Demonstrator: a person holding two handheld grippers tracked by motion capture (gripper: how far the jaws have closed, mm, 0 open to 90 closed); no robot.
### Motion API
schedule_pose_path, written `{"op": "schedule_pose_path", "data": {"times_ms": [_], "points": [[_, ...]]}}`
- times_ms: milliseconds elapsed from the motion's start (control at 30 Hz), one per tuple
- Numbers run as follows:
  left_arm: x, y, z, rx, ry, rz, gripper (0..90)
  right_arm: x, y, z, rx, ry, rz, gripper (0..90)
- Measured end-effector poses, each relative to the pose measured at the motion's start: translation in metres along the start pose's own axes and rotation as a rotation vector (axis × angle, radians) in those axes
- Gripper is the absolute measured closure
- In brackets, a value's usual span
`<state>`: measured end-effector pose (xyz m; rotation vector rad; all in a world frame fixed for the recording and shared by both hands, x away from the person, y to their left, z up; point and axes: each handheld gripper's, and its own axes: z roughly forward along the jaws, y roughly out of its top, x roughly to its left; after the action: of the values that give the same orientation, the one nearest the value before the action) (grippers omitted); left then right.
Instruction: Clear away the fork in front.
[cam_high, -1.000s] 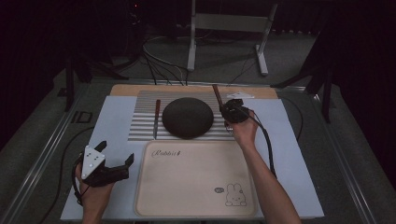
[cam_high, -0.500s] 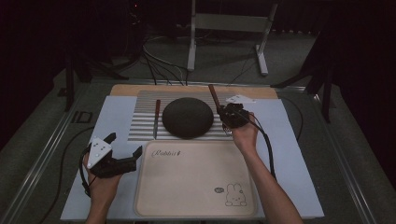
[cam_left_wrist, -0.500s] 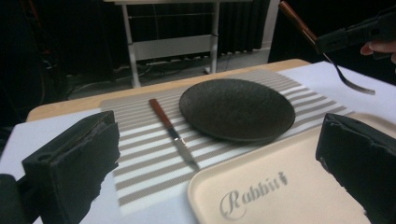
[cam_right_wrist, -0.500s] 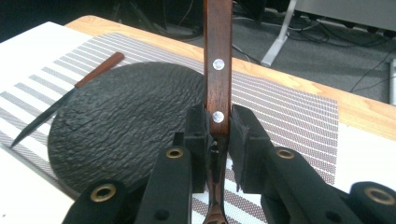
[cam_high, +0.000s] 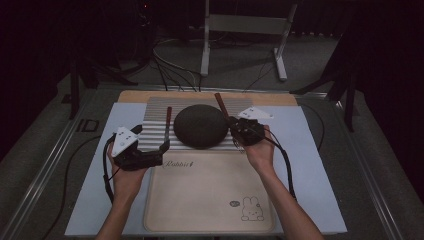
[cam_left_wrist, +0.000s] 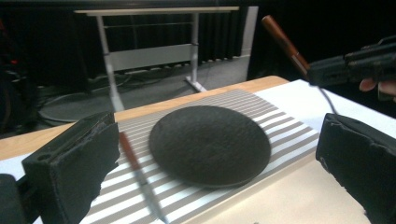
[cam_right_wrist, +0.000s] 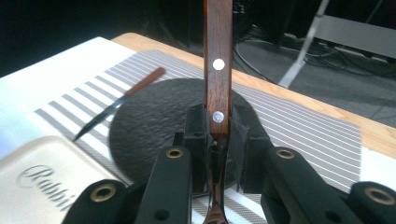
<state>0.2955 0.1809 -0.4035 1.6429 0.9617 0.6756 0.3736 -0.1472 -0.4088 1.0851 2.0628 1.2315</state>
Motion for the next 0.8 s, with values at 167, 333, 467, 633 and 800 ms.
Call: {"op": "schedule_pose_path", "data": {"times_ms": [167,333,467,633,800], "points": [[-0.006,0.007,0.014,-0.001,-0.043,-0.018,0.1,0.014,-0.004,-0.009,-0.026,0.026,-0.015,78.0],[-0.013,0.014,0.028,-0.015,-0.078,-0.044,0.1,0.028,-0.004,-0.019,-0.053,0.046,-0.043,78.0],[-0.017,0.019,0.034,-0.024,-0.094,-0.053,0.1,0.038,-0.004,-0.025,-0.078,0.059,-0.066,78.0],[-0.022,0.023,0.039,-0.024,-0.118,-0.058,0.1,0.048,-0.005,-0.03,-0.1,0.079,-0.075,78.0],[-0.025,0.023,0.045,-0.014,-0.139,-0.066,0.1,0.055,-0.007,-0.03,-0.103,0.093,-0.084,78.0]]}}
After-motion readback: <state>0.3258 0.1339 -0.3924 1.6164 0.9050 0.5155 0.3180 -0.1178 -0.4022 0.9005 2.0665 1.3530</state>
